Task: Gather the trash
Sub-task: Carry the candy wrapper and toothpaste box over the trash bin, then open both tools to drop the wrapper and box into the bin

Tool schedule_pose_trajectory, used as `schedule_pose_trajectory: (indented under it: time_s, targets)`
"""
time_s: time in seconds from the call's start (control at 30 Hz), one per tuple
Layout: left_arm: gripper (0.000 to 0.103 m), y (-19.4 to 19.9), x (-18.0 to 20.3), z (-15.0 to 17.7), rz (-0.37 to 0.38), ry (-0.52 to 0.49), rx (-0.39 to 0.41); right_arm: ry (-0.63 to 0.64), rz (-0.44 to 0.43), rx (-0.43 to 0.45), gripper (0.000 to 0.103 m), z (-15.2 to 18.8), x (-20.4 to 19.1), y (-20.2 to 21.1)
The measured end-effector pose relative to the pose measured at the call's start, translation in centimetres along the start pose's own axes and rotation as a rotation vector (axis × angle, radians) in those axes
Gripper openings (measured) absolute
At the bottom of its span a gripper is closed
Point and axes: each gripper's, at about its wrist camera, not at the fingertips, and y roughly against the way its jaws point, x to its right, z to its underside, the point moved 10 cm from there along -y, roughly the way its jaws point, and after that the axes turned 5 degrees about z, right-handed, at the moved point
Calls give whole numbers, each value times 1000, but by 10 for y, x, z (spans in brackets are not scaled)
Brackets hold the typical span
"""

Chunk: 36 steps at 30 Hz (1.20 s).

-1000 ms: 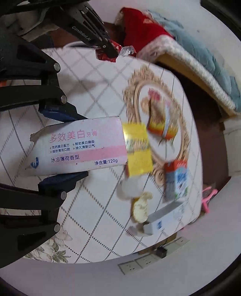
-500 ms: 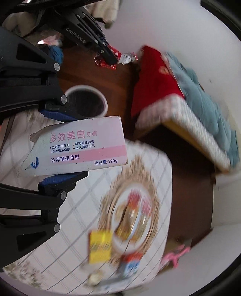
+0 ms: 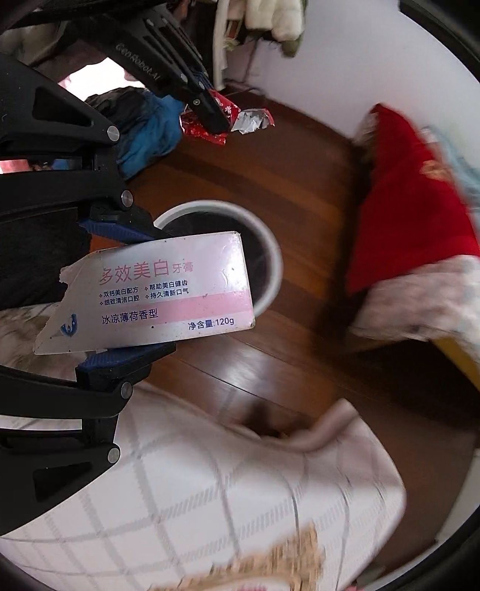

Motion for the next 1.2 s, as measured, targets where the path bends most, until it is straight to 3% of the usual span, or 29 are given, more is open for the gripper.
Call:
schedule_pose_trajectory:
  time_s: [0.2,0.43,0.47,0.5,0.53,0.57,0.6,0.67,0.73,0.8,0.87,0.97,1.2]
  targets:
    - [11,-68,-28,7,27,51,-148,24,36,-209,51,-5,-20,-105]
    - [14,-97,-39,14,73,102,-218,27,61,-324,51,-16,-26,-174]
    - [27,-100,-41,16,71,111,-224,32,56,-336,52,-18,-28,-180]
    - [48,-101,-42,16,68,112,-218,36,59,-343,52,-20,-30,-185]
    - [60,-100,-46,14,65,119,-215,42,62,-347,52,-20,-30,-187]
    - [79,-101,-48,14,62,126,-211,46,66,-355,54,-21,-29,-191]
    - [86,-100,-50,15,58,130,-207,45,66,-361,56,-21,-28,-193]
    - [91,-99,-56,16,41,139,-203,45,66,-364,78,-21,-28,-193]
    - [92,-97,-60,17,28,143,-193,55,90,-354,88,-22,-24,-192]
    - [92,-94,-64,19,11,138,-178,64,108,-349,91,-22,-20,-188]
    - [92,-90,-67,20,-12,133,-160,70,120,-345,103,-23,-15,-184]
    - [101,-84,-69,24,-24,141,-137,77,149,-317,103,-23,-11,-174]
    - [101,-64,-65,30,-40,132,-97,81,184,-261,103,-19,-7,-158]
